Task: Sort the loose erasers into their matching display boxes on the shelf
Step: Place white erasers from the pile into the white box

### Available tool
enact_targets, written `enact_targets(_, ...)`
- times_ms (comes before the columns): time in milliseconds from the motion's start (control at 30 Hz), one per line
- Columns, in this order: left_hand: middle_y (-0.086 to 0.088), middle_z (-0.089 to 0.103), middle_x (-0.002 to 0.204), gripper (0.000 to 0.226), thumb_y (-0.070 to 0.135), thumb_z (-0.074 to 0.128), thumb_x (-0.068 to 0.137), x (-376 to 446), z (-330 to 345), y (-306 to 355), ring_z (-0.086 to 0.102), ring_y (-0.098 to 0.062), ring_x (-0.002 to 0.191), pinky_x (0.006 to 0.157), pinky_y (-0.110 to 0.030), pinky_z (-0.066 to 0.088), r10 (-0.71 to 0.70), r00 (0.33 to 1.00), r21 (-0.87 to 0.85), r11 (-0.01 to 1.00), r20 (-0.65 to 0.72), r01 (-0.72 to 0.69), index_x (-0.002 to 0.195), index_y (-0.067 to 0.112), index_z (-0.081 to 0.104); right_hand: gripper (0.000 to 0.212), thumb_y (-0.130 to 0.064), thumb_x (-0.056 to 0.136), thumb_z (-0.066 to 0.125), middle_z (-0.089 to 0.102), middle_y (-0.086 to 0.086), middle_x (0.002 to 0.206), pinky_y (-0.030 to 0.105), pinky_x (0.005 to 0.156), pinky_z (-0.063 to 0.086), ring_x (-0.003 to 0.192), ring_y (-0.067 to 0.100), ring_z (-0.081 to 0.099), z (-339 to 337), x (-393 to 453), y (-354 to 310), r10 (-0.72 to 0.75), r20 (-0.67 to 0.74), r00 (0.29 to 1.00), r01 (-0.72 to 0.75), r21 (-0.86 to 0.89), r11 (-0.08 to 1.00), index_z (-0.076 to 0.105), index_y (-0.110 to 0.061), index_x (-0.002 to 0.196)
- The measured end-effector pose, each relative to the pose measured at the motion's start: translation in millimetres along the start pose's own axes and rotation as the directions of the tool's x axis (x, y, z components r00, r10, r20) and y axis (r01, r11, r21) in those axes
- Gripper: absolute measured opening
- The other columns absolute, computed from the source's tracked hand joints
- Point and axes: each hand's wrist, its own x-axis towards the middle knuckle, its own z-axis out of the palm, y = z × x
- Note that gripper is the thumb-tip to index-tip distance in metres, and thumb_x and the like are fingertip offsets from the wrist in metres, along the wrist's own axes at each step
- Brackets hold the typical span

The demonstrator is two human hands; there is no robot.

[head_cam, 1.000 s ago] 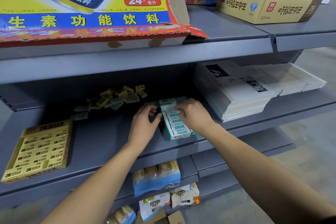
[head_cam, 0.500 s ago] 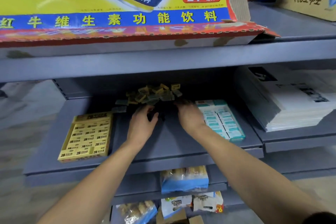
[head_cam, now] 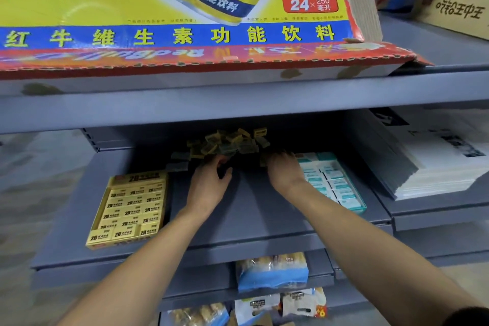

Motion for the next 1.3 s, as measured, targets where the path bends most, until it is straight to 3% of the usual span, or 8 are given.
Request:
enact_targets(233,-0.003,0.065,0.121,0.038,0.016,0.066,0.087,-9.5,-9.9,-15.1,0.059,-0.019,0.111,0.083,-0.02,0.041,-0.001,1.0,-0.019,1.0,0.011,0.001,0.125,0.014,0.06,0.049,-0.016,0.09,0.057,0.062,0.016,0.124,0.041,0.082,0.052,0.105,0.036,0.061,-2.7,-8.9,-36.6,-0.238,-0.011,0.971,0.225,0.375,0.899,0.047,-0.014,0.138)
enact_targets(467,-0.004,0.064,0.114,0.032,0.01,0.068,0.086,-23.2,-15.0,-17.0,0.058,-0.011,0.097,0.078,-0.018,0.039,0.012,1.0,-0.049,0.999,-0.02,-0.013,0.118,0.013,0.066,0.052,-0.011,0.087,0.065,0.062,0.017,0.123,0.045,0.085,0.052,0.11,0.036,0.059,-4.6,-21.8,-49.4,-0.313,-0.202,0.928,0.373,0.489,0.789,0.049,-0.011,0.137)
enact_targets(767,-0.003,0.063,0.107,0.03,0.008,0.068,0.086,-31.7,-17.0,-18.3,0.054,-0.006,0.088,0.076,-0.016,0.039,0.054,0.997,-0.058,0.997,-0.048,-0.057,0.116,0.012,0.067,0.052,-0.012,0.086,0.066,0.061,0.015,0.122,0.042,0.089,0.05,0.112,0.034,0.057,-1.6,-29.1,-52.0,-0.299,-0.205,0.932,0.363,0.513,0.778,0.05,-0.01,0.135)
enact_targets(900,-0.004,0.063,0.111,0.032,0.009,0.068,0.086,-31.2,-19.3,-17.3,0.054,-0.005,0.091,0.078,-0.014,0.039,0.05,0.998,-0.045,0.998,-0.046,-0.052,0.118,0.012,0.065,0.048,-0.021,0.083,0.066,0.057,0.008,0.125,0.037,0.086,0.052,0.112,0.024,0.056,-5.5,-29.7,-50.6,-0.151,-0.153,0.976,0.216,0.673,0.707,0.054,-0.025,0.129)
enact_targets(1033,-0.002,0.062,0.112,0.041,0.012,0.073,0.081,-32.2,-18.1,-12.3,0.056,-0.009,0.093,0.079,-0.019,0.043,0.047,0.999,-0.077,0.996,-0.012,-0.048,0.121,0.015,0.063,0.007,-0.017,0.088,0.067,0.067,0.005,0.092,0.039,0.075,0.06,0.084,0.024,0.07,-20.9,-30.9,-50.3,0.072,0.103,0.992,-0.122,0.935,0.333,0.067,-0.012,0.094)
enact_targets(1133,0.001,0.063,0.108,0.041,0.014,0.075,0.08,-32.9,-16.2,-8.5,0.058,-0.01,0.091,0.078,-0.02,0.045,0.065,0.998,-0.112,0.991,-0.024,-0.067,0.119,0.016,0.063,0.007,-0.011,0.089,0.067,0.069,0.013,0.09,0.041,0.073,0.06,0.076,0.028,0.072,-28.5,-33.9,-49.6,0.07,0.228,0.971,-0.234,0.967,0.096,0.063,-0.012,0.084)
enact_targets(1200,0.001,0.066,0.105,0.034,0.013,0.073,0.083,-31.9,-15.7,-5.9,0.059,-0.01,0.09,0.077,-0.018,0.045,0.089,0.995,-0.111,0.989,-0.052,-0.095,0.115,0.016,0.065,0.006,-0.015,0.089,0.068,0.069,0.01,0.091,0.035,0.074,0.06,0.079,0.023,0.071,-26.4,-36.0,-45.4,0.064,0.163,0.985,-0.172,0.964,0.2,0.064,-0.013,0.085)
enact_targets(1300,0.002,0.067,0.103,0.028,0.015,0.072,0.084,-29.1,-15.0,0.1,0.06,-0.008,0.09,0.077,-0.016,0.043,0.102,0.992,-0.121,0.986,-0.074,-0.111,0.112,0.015,0.067,0.017,-0.021,0.086,0.071,0.067,0.003,0.102,0.024,0.079,0.053,0.093,0.014,0.064,-20.0,-40.5,-30.8,-0.053,-0.15,0.987,0.152,0.792,0.592,0.068,-0.015,0.101)
